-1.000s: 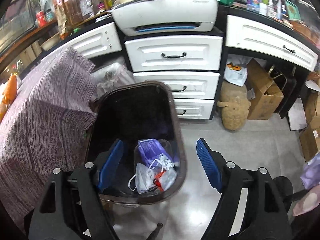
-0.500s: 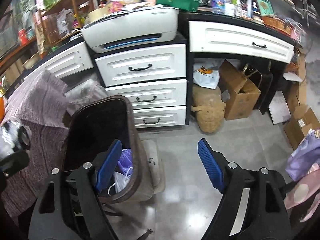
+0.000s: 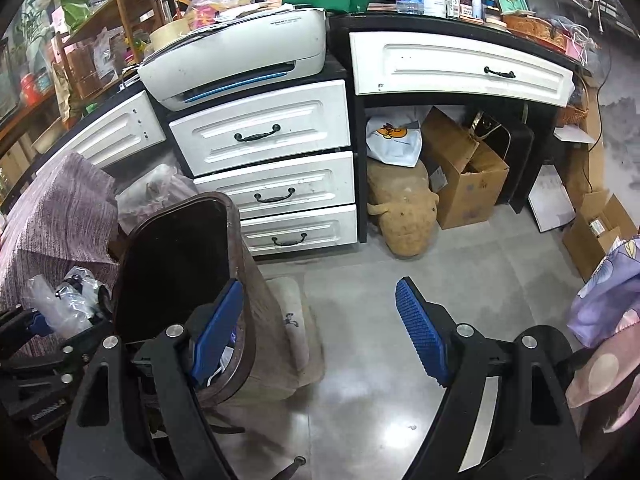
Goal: Collect trash
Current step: 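Move both open tools back over the table toward the tissues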
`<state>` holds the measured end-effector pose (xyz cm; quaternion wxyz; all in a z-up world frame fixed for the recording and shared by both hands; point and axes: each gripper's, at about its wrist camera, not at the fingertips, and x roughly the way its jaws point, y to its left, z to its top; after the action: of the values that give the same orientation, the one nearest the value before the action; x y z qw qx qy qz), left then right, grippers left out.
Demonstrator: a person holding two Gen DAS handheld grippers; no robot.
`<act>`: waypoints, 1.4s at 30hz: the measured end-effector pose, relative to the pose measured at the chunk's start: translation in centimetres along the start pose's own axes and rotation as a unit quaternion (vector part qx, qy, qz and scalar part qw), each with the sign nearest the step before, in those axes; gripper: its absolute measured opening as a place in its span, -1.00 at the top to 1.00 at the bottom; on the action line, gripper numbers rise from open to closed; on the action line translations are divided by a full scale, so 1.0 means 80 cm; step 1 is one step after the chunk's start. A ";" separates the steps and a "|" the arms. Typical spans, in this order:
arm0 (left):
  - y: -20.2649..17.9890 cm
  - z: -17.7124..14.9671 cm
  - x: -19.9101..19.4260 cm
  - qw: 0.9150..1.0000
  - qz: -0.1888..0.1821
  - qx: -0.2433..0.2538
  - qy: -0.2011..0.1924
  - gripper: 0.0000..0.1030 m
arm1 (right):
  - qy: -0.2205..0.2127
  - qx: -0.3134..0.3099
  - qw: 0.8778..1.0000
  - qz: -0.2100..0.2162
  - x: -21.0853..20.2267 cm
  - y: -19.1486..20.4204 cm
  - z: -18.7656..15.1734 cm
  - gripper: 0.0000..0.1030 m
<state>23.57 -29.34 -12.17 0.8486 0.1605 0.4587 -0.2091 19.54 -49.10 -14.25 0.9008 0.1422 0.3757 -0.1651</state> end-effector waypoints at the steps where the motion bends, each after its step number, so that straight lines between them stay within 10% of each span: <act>1: -0.001 0.001 0.002 1.000 0.002 0.000 0.002 -0.20 | 0.000 0.000 1.000 0.000 0.000 0.000 0.000 -0.51; 8: -0.004 0.003 0.004 1.000 0.010 0.002 0.001 -0.70 | 0.000 0.003 1.000 0.004 0.000 0.000 -0.001 -0.51; 26: 0.005 -0.038 -0.127 0.994 -0.045 0.002 -0.095 -0.86 | -0.029 -0.033 0.998 0.042 -0.027 0.030 0.009 -0.68; 42: 0.143 -0.119 -0.234 0.979 0.033 -0.113 -0.169 -0.89 | -0.030 -0.111 0.976 0.186 -0.090 0.180 0.016 -0.68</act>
<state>13.34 -11.16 -0.43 0.9328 0.0412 0.3240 -0.1521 21.37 -35.13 -6.27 0.9369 0.1033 0.3312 0.0439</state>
